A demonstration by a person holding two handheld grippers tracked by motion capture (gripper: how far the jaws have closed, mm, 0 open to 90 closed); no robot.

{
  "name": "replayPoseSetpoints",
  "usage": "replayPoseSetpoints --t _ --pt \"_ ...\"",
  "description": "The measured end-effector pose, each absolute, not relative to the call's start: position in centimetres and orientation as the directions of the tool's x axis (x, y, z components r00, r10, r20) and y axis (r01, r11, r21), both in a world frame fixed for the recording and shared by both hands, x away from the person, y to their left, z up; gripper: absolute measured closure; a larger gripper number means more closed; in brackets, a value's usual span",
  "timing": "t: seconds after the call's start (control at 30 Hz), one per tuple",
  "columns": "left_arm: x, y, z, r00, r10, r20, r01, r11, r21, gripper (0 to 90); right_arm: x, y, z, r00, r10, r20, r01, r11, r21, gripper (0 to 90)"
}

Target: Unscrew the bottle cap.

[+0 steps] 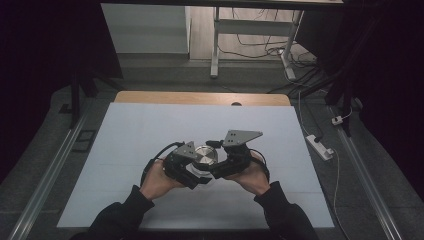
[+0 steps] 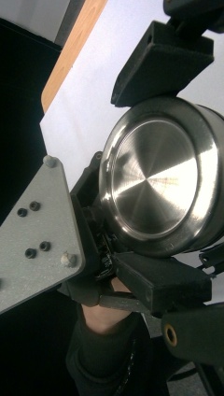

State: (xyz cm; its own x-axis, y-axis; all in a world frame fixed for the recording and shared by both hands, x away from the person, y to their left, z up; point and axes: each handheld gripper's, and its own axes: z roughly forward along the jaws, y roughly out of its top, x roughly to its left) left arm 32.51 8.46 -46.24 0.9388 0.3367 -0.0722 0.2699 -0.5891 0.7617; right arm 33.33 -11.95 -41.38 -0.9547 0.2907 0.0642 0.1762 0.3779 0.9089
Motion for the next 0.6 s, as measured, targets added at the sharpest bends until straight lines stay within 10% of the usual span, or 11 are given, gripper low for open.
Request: replayPoseSetpoints --t 0.6 --pt "32.78 8.82 -46.24 0.932 0.357 -0.068 0.280 -0.588 0.758 15.5 33.29 -12.76 -40.69 -0.949 0.311 0.052 0.167 0.357 0.919 20.1"
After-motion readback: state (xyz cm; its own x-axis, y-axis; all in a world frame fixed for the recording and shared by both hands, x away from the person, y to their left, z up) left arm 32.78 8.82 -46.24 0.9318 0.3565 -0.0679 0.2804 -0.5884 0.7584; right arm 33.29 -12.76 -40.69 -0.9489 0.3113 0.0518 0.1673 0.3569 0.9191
